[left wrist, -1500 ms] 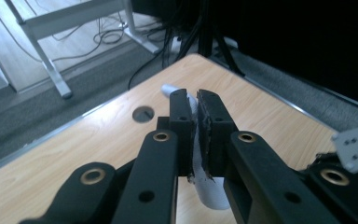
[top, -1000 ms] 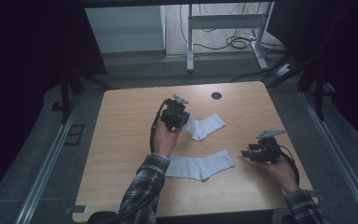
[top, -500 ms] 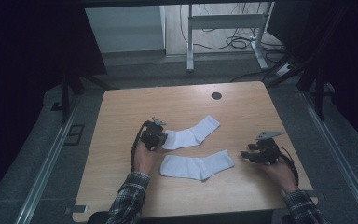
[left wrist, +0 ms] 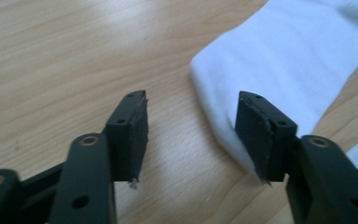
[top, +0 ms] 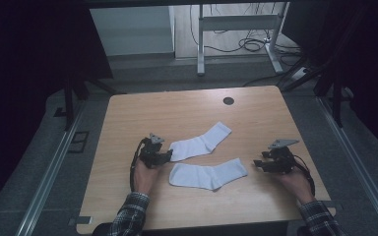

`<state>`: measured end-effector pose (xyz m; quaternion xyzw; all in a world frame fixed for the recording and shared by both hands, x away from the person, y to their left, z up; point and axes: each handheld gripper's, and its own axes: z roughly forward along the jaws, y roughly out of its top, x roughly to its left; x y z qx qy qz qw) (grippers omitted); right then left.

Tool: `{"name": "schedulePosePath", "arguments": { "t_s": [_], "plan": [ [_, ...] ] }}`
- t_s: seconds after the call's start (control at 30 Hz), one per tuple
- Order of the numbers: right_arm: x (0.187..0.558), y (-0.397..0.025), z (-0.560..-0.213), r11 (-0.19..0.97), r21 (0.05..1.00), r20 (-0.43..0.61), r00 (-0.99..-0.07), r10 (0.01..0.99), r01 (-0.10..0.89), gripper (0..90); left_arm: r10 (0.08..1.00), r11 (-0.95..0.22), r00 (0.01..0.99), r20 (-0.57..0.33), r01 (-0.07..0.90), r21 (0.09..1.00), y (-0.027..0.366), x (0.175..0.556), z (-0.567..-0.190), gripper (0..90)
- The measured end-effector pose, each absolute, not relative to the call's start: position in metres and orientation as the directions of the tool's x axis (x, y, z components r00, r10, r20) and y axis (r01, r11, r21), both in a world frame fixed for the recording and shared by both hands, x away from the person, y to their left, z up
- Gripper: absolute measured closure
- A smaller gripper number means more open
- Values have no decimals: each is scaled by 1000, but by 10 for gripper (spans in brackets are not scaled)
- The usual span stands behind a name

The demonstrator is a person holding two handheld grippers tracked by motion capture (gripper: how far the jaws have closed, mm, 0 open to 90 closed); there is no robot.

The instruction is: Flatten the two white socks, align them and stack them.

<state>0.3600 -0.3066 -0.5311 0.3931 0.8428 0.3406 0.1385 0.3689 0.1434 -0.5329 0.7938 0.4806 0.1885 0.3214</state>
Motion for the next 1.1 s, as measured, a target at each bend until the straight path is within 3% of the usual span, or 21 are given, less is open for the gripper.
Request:
{"name": "schedulePosePath", "arguments": {
  "t_s": [0.2, 0.4, 0.57, 0.9, 1.1],
  "plan": [
    [359, -305, -532, 470, 683, 20, -658, 753, 560, 414, 879, -282, 470, -77, 643, 712, 155, 369, -544, 353],
    [360, -303, -531, 468, 680, 20, -653, 757, 564, 408, 883, -285, 465, -69, 645, 709, 154, 369, -544, 306],
    [361, -299, -528, 472, 655, 14, -634, 773, 590, 439, 883, -286, 464, -66, 646, 708, 154, 369, -544, 300],
    [379, -291, -516, 375, 680, 125, -604, 787, 629, 440, 883, -291, 465, -62, 646, 705, 154, 368, -544, 300],
    [404, -270, -502, 391, 701, 88, -616, 783, 597, 486, 883, -293, 466, -60, 647, 704, 154, 368, -544, 300]
  ]
}}
